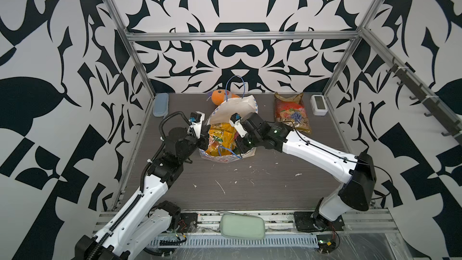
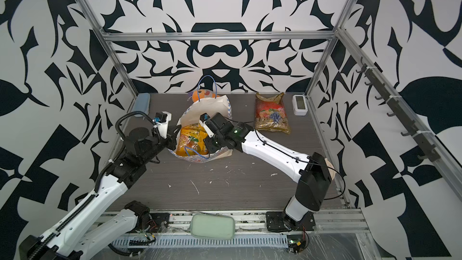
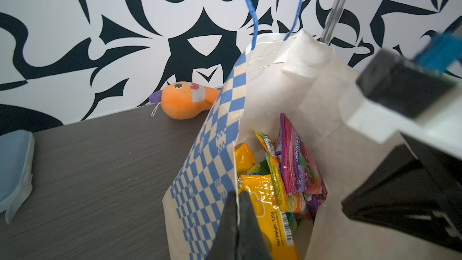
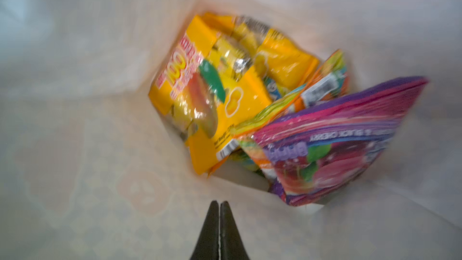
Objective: Take the snacks out of the paper bag
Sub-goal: Move the paper bag to the center of the table.
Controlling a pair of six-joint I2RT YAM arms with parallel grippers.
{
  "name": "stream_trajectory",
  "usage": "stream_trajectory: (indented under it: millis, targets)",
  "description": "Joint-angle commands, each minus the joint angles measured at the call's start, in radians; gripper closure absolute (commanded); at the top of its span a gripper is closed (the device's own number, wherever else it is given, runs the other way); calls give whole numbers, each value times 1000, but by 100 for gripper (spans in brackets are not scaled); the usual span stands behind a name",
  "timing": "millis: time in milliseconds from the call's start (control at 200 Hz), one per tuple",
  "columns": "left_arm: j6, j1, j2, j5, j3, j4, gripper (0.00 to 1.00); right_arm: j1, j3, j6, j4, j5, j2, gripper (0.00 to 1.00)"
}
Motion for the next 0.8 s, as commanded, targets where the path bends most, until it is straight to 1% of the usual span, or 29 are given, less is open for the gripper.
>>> stream_trajectory:
  millis: [0, 25, 55, 80, 215, 230, 240, 260, 310, 325, 340, 365, 455, 495, 530, 565, 610, 630, 640, 655, 700, 795]
  targets:
    - [39, -21, -42, -14, -17, 138, 100, -2, 3, 86, 137, 146, -51, 87]
    - [40, -22, -40, -25, -13, 136, 100, -4, 13, 90, 137, 169, -49, 87]
    - [44, -21, -36, -35, -6, 130, 100, -4, 32, 97, 127, 234, -47, 86]
    - [48, -21, -29, -44, 1, 127, 100, -6, 49, 103, 117, 260, -44, 84]
    - [67, -21, 9, -90, 47, 111, 100, -20, 122, 125, 58, 317, -64, 49]
    - [66, -21, 13, -98, 50, 112, 100, -21, 133, 126, 48, 321, -66, 42]
    - [67, -22, 15, -103, 53, 112, 100, -21, 140, 127, 37, 327, -68, 40]
    - [66, -21, 20, -111, 57, 115, 100, -22, 158, 130, 12, 337, -69, 36]
    - [69, -21, 31, -120, 63, 125, 100, -24, 198, 137, -35, 373, -72, 34]
    - [71, -21, 32, -123, 66, 128, 100, -25, 208, 139, -49, 384, -72, 31]
    - [72, -21, 36, -125, 68, 130, 100, -25, 218, 142, -66, 397, -75, 25]
    - [75, -21, 41, -130, 72, 134, 100, -28, 228, 148, -86, 409, -75, 21]
    - [92, -21, 54, -124, 80, 144, 100, -38, 261, 156, -140, 467, -84, 19]
    - [95, -21, 60, -127, 83, 147, 100, -41, 261, 165, -151, 500, -89, 15]
    - [95, -22, 64, -128, 86, 150, 100, -56, 270, 185, -173, 504, -87, 15]
    - [95, -21, 67, -129, 87, 153, 100, -85, 280, 206, -196, 482, -79, 13]
    - [95, -21, 70, -131, 88, 159, 100, -128, 285, 226, -213, 424, -61, 10]
    - [97, -21, 70, -134, 87, 161, 100, -147, 287, 234, -217, 395, -52, 6]
    - [98, -21, 71, -135, 86, 162, 100, -157, 287, 236, -219, 382, -47, 2]
    - [101, -21, 72, -135, 87, 165, 100, -170, 287, 242, -222, 363, -39, 0]
    - [105, -21, 73, -138, 86, 171, 100, -192, 287, 239, -214, 322, -20, 0]
    - [109, -21, 75, -144, 89, 174, 100, -194, 283, 203, -172, 281, 13, 0]
